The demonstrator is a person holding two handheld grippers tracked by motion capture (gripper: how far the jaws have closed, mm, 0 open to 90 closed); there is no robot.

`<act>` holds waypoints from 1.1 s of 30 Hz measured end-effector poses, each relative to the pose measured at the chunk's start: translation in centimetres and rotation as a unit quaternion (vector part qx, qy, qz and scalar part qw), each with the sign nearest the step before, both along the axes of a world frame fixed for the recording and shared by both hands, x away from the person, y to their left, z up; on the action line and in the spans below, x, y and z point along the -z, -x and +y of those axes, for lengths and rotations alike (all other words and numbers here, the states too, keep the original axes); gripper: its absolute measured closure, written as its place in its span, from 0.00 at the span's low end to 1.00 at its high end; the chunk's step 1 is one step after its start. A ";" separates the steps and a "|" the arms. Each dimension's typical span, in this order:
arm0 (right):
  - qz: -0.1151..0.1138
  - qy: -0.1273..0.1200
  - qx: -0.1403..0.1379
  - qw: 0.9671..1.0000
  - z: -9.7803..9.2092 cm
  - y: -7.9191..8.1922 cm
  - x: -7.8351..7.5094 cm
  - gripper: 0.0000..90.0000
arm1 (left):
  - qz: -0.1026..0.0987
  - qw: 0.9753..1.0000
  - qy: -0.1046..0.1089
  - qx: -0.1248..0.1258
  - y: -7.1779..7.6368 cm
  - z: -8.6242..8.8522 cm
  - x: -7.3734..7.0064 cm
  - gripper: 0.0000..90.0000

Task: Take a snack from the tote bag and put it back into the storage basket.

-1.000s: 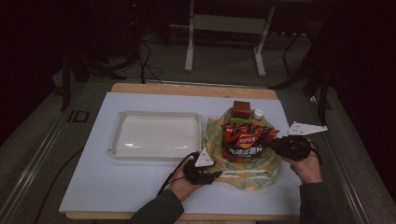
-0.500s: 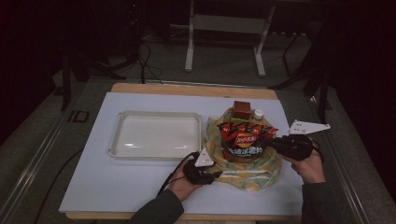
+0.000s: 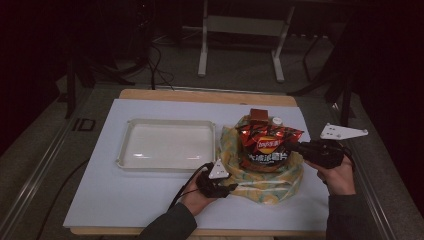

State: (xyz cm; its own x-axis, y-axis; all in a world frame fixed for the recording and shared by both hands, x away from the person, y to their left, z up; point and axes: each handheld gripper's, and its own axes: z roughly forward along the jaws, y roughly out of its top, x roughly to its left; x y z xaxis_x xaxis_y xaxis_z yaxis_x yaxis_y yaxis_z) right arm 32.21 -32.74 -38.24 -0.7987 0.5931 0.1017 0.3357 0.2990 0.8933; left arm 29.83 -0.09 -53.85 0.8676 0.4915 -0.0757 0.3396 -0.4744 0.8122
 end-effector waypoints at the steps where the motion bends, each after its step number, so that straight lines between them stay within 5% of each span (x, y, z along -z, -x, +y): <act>1: -0.001 -0.003 0.001 1.000 -0.1 0.0 -0.2 1.00 | 0.000 1.000 0.000 0.000 0.0 0.0 0.0 0.61; 15: -0.010 -0.053 -0.013 0.998 -0.2 0.0 -2.2 1.00 | 0.000 1.000 -0.001 0.001 0.0 0.0 0.0 0.60; 33: -0.003 -0.087 -0.035 0.996 4.3 -1.3 -2.8 1.00 | -0.006 1.000 -0.004 0.004 0.1 -0.1 0.0 0.60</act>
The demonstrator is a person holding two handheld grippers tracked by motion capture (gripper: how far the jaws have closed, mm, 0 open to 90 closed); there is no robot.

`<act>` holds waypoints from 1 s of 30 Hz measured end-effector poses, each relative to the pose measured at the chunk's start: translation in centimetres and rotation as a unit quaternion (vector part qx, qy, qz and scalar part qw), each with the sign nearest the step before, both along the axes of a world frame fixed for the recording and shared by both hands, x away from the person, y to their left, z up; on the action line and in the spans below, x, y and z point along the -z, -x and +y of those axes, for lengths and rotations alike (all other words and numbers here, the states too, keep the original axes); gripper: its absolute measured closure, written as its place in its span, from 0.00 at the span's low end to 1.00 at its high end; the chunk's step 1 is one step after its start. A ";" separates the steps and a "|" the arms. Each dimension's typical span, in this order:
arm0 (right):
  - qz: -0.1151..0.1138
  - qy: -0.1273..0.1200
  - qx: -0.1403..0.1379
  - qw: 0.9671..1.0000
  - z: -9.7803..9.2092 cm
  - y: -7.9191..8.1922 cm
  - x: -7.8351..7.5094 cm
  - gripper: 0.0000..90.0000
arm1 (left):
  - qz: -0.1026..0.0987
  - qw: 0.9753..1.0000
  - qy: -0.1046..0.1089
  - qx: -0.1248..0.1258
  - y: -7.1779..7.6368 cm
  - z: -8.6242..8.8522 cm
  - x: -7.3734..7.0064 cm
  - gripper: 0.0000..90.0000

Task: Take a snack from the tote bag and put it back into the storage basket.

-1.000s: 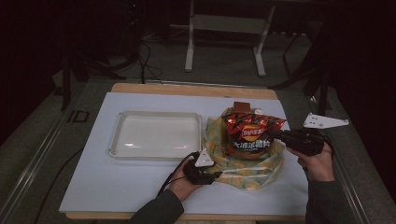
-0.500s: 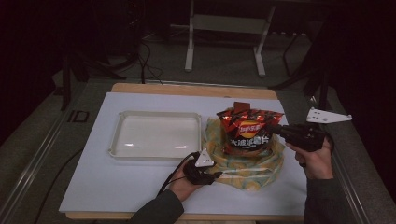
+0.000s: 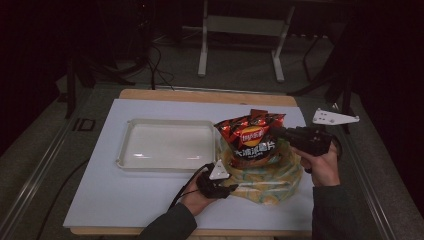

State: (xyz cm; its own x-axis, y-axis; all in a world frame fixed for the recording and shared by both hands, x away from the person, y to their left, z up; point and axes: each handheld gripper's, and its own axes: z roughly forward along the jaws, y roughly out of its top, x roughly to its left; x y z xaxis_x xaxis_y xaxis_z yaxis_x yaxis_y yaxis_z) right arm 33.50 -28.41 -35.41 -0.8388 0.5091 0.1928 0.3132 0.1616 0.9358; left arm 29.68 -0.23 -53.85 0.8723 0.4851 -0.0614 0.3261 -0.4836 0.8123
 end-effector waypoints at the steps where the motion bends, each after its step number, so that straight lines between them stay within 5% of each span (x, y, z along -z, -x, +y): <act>1: 0.000 -0.002 0.002 1.000 0.1 -0.1 -0.1 1.00 | -0.001 1.000 0.000 0.000 0.0 0.0 0.0 0.60; 13: -0.006 -0.029 0.007 1.000 2.6 -0.7 -1.3 1.00 | -0.006 1.000 -0.002 0.001 0.2 -0.1 0.0 0.59; 30: -0.022 -0.024 0.003 0.999 6.8 -2.0 -2.7 1.00 | -0.009 1.000 -0.007 0.006 0.2 -0.1 0.0 0.59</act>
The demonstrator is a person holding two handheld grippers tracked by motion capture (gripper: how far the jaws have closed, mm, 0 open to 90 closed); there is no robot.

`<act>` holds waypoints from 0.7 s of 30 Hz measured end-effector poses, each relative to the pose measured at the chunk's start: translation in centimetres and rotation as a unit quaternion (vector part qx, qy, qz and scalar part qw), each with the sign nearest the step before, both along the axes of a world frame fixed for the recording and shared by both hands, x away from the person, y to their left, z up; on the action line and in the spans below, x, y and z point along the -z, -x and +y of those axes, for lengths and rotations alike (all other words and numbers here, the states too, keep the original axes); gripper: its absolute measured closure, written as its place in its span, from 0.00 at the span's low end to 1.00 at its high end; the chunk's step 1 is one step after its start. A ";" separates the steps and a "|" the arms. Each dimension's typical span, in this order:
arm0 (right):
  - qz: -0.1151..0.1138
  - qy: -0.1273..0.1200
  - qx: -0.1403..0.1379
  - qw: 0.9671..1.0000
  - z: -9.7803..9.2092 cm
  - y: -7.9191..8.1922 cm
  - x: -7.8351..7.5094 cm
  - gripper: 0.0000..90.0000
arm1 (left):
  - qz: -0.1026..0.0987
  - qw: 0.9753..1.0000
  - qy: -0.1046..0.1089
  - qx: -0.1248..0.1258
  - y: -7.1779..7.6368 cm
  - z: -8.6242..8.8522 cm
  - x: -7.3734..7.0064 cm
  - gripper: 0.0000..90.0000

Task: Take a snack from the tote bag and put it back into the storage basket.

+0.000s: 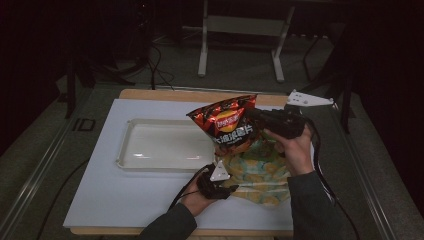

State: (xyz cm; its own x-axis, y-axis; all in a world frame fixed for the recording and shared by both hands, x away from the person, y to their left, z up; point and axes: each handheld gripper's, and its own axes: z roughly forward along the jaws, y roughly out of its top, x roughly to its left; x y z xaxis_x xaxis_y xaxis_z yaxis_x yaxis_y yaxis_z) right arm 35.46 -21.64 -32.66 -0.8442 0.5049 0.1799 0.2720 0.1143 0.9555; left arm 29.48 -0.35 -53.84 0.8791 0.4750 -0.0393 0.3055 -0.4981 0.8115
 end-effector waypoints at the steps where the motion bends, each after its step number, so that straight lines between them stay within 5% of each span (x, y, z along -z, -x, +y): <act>1: 0.000 0.003 0.000 1.000 0.3 -0.1 -0.1 1.00 | -0.001 1.000 -0.001 0.000 0.0 0.0 0.0 0.59; 16: -0.006 0.005 -0.011 1.000 3.6 -1.2 -0.9 1.00 | 0.000 1.000 -0.001 0.002 0.0 0.0 0.0 0.59; 21: -0.016 0.024 -0.010 1.000 4.8 -1.4 -1.3 1.00 | -0.001 1.000 -0.001 0.002 0.0 0.0 0.0 0.59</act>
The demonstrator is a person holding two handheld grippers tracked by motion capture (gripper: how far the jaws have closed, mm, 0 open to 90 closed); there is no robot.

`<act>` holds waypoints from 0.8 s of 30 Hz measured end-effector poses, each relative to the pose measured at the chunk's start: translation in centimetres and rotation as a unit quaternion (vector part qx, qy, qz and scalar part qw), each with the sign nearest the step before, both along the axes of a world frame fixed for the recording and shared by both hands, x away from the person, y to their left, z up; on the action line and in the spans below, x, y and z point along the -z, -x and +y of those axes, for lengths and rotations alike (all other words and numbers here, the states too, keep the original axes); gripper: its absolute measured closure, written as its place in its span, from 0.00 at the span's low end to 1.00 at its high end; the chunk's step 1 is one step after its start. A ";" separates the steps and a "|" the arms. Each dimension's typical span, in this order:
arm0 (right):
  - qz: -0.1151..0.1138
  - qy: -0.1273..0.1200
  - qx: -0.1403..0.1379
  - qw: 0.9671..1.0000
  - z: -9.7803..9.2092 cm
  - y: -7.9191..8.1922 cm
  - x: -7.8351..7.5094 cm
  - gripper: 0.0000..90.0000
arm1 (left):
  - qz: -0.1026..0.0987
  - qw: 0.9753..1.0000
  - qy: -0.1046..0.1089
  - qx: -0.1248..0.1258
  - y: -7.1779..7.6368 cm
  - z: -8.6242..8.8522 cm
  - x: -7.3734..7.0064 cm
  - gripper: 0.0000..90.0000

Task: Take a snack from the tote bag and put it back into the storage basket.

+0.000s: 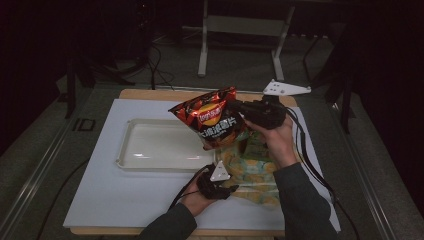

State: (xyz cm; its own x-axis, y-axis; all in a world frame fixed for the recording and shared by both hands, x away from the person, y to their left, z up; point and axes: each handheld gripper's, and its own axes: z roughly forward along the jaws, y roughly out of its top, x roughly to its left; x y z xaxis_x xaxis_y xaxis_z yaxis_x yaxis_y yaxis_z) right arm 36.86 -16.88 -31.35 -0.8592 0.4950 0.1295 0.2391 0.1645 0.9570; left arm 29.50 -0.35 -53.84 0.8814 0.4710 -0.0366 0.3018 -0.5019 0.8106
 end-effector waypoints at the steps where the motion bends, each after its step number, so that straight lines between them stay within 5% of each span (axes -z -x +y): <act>1: -0.001 0.002 0.001 1.000 0.2 0.0 -0.1 1.00 | 0.000 1.000 0.000 0.000 0.0 0.0 0.0 0.59; 24: 0.004 0.016 -0.020 1.000 5.3 -3.2 -1.0 1.00 | -0.002 1.000 -0.005 0.003 0.0 0.0 0.0 0.59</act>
State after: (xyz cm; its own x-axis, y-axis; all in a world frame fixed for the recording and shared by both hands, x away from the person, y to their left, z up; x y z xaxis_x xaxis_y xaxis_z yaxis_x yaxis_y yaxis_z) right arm 40.10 -11.58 -30.30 -0.8776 0.4641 0.1204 0.2386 0.2048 0.9493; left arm 29.46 -0.33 -53.82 0.8840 0.4666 -0.0277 0.2951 -0.5111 0.8073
